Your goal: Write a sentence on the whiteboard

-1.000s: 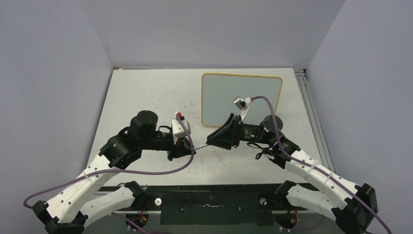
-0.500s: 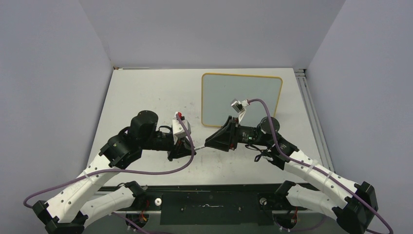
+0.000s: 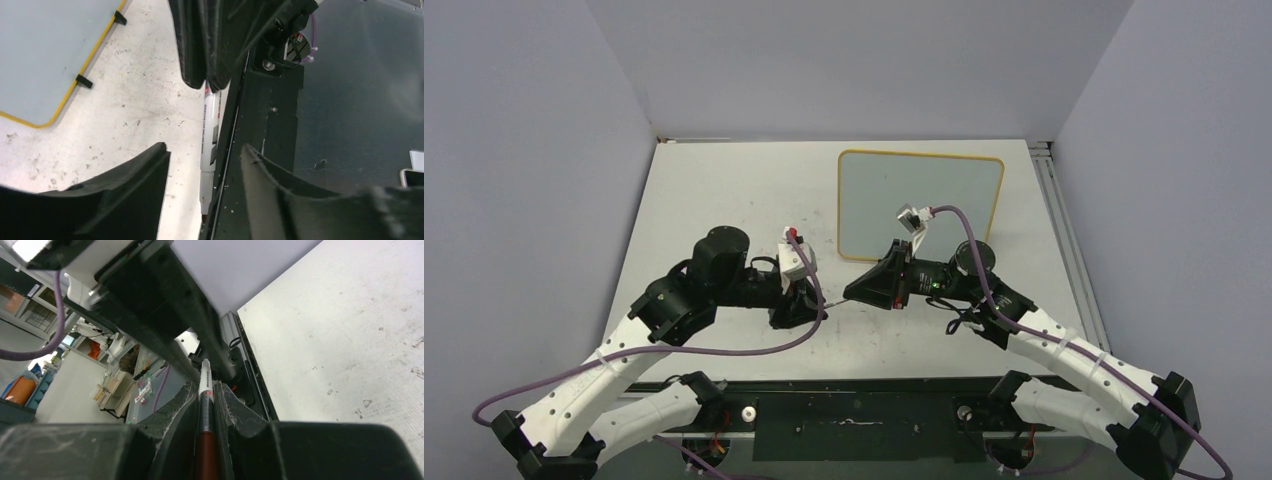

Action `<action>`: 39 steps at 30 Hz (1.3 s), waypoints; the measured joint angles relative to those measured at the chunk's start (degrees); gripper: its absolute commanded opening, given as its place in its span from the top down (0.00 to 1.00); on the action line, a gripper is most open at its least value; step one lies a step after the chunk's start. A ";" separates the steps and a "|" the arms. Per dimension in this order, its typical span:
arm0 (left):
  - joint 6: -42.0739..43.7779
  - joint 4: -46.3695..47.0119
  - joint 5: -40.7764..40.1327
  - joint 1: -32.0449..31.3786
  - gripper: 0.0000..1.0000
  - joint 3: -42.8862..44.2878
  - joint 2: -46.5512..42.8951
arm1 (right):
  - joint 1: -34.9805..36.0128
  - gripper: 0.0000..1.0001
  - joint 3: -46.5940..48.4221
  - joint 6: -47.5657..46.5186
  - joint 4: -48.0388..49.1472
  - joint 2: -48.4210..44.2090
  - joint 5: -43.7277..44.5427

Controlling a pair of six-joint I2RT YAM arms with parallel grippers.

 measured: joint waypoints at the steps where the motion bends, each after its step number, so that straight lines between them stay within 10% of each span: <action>1: -0.57 0.52 -0.52 0.00 0.16 0.00 0.11 | 0.22 0.95 0.00 -0.76 -0.83 -0.20 0.63; 3: -2.25 1.70 -1.90 0.00 0.03 -0.02 0.31 | 0.52 0.95 0.02 -2.67 -3.21 -0.83 2.64; 19: -16.79 8.24 -7.82 14.40 0.04 -0.04 -1.05 | 0.24 0.95 4.42 -25.70 -21.88 -7.21 32.92; 39: -24.28 28.85 -3.82 25.68 0.09 5.25 31.45 | -20.26 0.95 -3.93 -27.78 -3.63 -8.04 27.32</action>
